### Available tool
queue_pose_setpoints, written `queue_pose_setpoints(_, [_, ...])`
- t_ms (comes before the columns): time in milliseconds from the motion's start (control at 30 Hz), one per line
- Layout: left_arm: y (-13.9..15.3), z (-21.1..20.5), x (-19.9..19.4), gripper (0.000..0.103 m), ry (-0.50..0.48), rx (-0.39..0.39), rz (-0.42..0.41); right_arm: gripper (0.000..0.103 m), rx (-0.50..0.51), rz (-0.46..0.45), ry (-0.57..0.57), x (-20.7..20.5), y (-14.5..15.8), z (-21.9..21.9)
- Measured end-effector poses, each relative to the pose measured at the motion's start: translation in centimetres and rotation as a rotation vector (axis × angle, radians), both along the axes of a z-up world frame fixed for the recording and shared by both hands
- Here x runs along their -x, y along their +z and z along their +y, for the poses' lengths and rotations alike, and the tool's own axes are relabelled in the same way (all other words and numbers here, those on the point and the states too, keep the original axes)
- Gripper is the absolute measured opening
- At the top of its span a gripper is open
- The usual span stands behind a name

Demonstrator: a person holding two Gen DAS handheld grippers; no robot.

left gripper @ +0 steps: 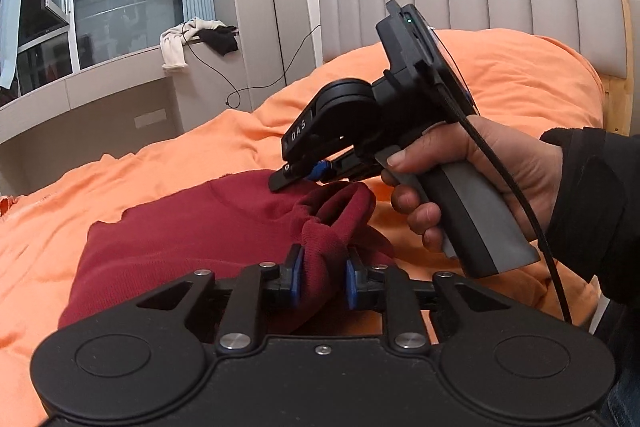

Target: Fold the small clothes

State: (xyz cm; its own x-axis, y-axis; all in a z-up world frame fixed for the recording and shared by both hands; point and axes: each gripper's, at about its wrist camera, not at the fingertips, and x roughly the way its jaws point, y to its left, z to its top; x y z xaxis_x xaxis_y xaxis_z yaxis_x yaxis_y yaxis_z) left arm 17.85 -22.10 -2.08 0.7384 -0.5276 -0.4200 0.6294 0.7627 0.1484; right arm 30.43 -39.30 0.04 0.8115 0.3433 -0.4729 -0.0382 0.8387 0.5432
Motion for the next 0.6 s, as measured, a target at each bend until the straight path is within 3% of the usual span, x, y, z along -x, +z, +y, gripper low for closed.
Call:
queue_pose_setpoints(33, [-0.1, 0.0, 0.0, 0.026, -0.003, 0.002, 0.003, 0.026, 0.003, 0.0, 0.001, 0.2, 0.0, 0.0])
queue_pose_setpoints(100, [-0.1, 0.3, 0.1, 0.033, -0.003, 0.012, 0.013, 0.056, -0.001, -0.002, 0.005, 0.5, 0.0, -0.1])
queue_pose_setpoints(167, [0.1, 0.6, -0.1, 0.04, -0.014, 0.043, 0.042, 0.072, -0.01, -0.021, 0.013, 1.0, 0.1, -0.4])
queue_pose_setpoints(200, [0.4, 1.0, 0.0, 0.044, -0.022, 0.069, 0.062, 0.075, -0.007, -0.028, 0.017, 1.3, 0.2, -0.4])
queue_pose_setpoints(267, [0.9, 1.9, -0.3, 0.061, -0.043, 0.135, 0.111, 0.081, 0.008, -0.035, 0.034, 1.7, 0.5, -0.3])
queue_pose_setpoints(300, [1.3, 2.2, -0.4, 0.065, -0.047, 0.171, 0.133, 0.087, 0.013, -0.035, 0.038, 1.9, 0.6, -0.3])
queue_pose_setpoints(400, [2.3, 3.8, -0.5, 0.078, -0.037, 0.252, 0.171, 0.093, 0.028, -0.043, 0.044, 2.6, 0.7, -0.3])
queue_pose_setpoints(500, [3.6, 5.0, 0.0, 0.099, 0.028, 0.267, 0.145, 0.102, 0.074, -0.053, 0.044, 3.3, 0.8, -0.2])
queue_pose_setpoints(600, [4.9, 6.3, 0.2, 0.102, 0.105, 0.258, 0.09, 0.103, 0.11, -0.067, 0.054, 4.0, 1.0, 0.2])
